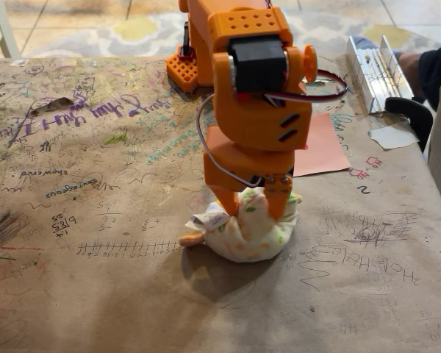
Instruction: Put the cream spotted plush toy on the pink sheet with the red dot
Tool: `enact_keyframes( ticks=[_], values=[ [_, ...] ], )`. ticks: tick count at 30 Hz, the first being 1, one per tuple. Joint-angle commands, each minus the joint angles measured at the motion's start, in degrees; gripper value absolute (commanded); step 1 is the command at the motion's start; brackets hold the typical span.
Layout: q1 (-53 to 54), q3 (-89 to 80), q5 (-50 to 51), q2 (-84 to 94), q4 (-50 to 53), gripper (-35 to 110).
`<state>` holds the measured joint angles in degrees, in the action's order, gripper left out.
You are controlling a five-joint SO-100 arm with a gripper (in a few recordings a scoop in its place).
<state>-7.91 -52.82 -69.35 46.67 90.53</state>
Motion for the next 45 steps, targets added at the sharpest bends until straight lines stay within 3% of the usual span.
enact_keyframes(
  ticks=[1, 5, 10, 23, 40, 45],
  values=[
    [0.0, -0.9, 3.8, -1.4, -3.9, 0],
    [-1.5, 4.1, 12.2, -1.1, -6.9, 0],
    [-4.3, 22.7, 18.3, -5.3, -7.4, 0],
    [-6.7, 39.9, 20.5, -9.9, -16.4, 0],
    [-5.7, 41.2, 18.8, -21.9, -14.9, 0],
    [-6.8, 23.6, 20.9, -8.2, -20.6, 0]
  ],
)
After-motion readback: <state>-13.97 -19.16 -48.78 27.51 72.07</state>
